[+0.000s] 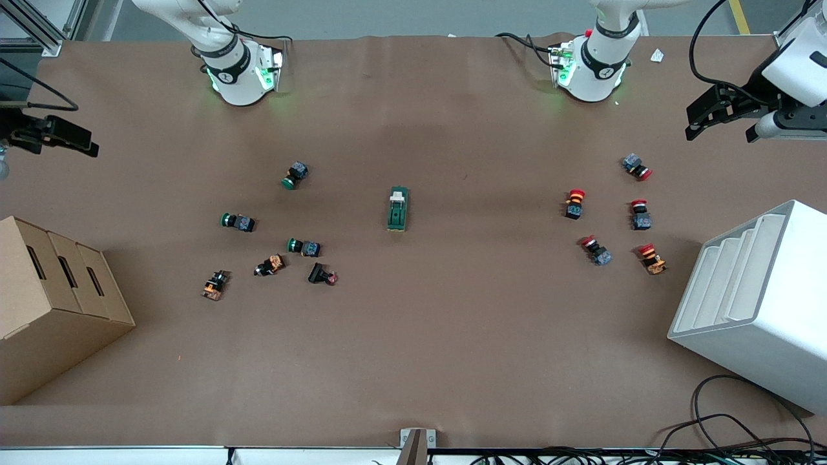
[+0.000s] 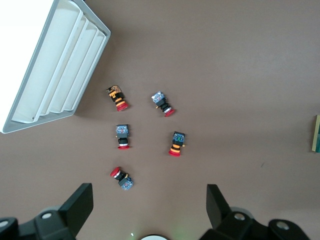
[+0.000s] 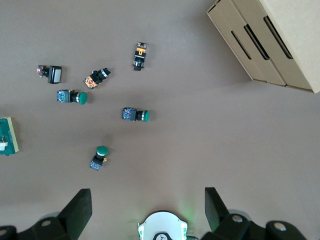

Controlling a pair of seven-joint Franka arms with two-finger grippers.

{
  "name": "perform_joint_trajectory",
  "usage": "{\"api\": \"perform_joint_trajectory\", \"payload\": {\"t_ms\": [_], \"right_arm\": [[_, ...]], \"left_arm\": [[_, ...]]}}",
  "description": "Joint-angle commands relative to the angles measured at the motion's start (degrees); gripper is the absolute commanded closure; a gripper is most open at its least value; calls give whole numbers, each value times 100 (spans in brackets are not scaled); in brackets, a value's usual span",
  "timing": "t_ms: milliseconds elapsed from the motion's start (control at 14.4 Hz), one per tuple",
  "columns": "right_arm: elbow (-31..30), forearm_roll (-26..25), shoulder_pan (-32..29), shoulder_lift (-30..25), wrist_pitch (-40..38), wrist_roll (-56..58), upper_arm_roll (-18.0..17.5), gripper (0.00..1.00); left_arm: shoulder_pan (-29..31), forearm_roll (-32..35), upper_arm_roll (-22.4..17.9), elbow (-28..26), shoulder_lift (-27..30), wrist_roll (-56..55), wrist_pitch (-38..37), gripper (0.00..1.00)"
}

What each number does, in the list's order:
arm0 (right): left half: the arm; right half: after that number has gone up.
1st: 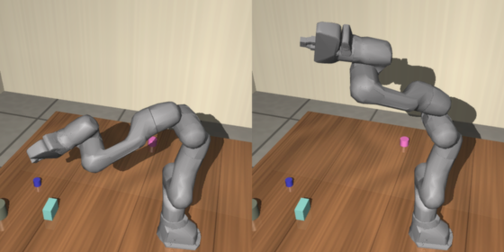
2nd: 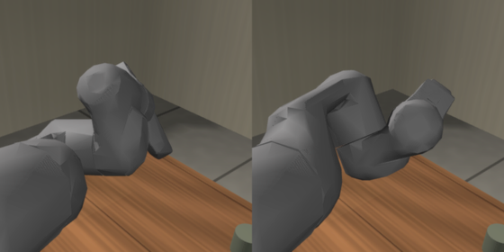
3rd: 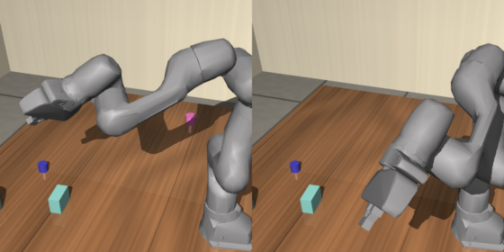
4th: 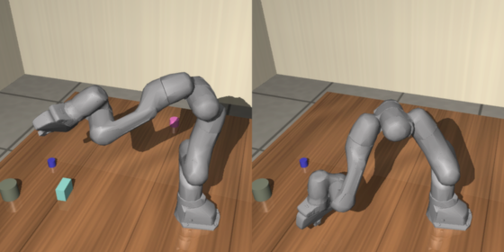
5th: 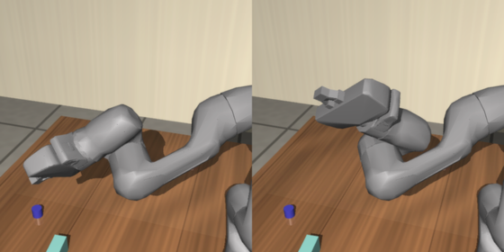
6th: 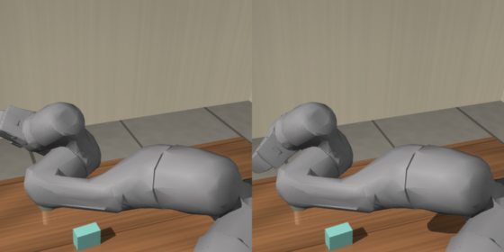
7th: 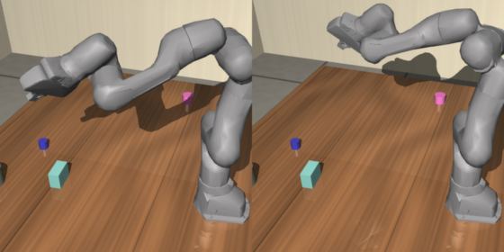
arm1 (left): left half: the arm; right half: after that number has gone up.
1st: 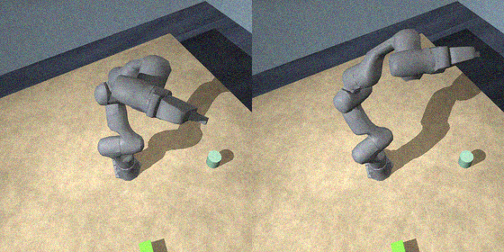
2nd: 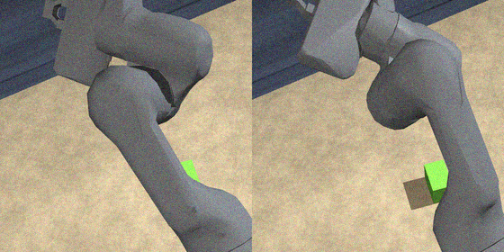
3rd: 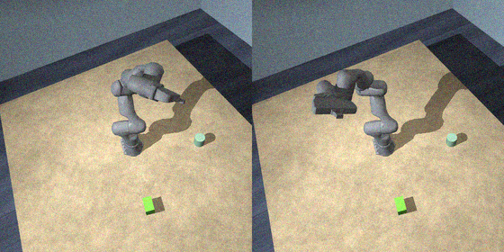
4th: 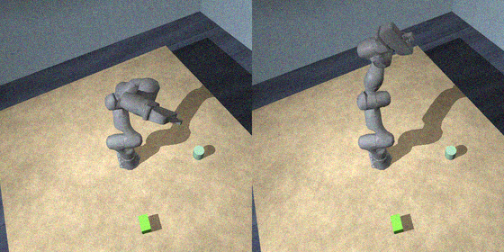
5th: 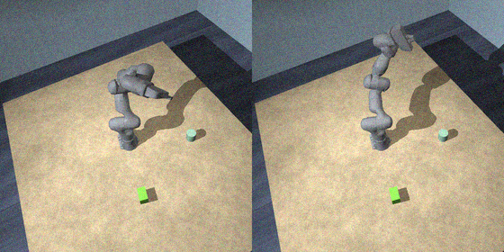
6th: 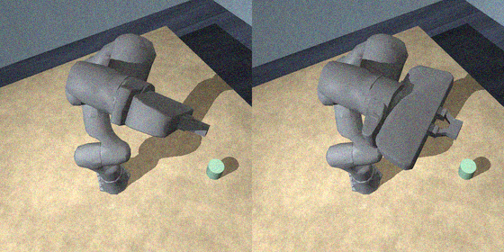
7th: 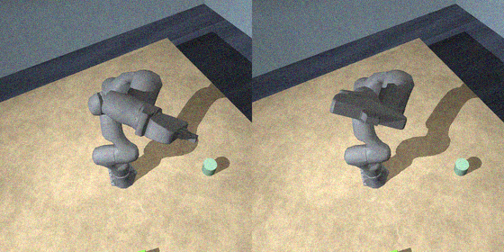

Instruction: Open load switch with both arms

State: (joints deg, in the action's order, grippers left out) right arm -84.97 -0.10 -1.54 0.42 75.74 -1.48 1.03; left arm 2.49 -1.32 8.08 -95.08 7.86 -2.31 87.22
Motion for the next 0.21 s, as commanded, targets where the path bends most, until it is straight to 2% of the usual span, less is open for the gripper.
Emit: {"api": "perform_joint_trajectory", "payload": {"t_ms": [0, 139], "right_arm": [[-485, 81, -66, -454, 81, 17, -60, 0], [-591, 81, -48, -612, 178, 17, -60, 0]], "left_arm": [[-20, -61, -8, 104, -65, -6, 5, 0], [6, -61, -8, 113, -56, -6, -3, 0]]}}
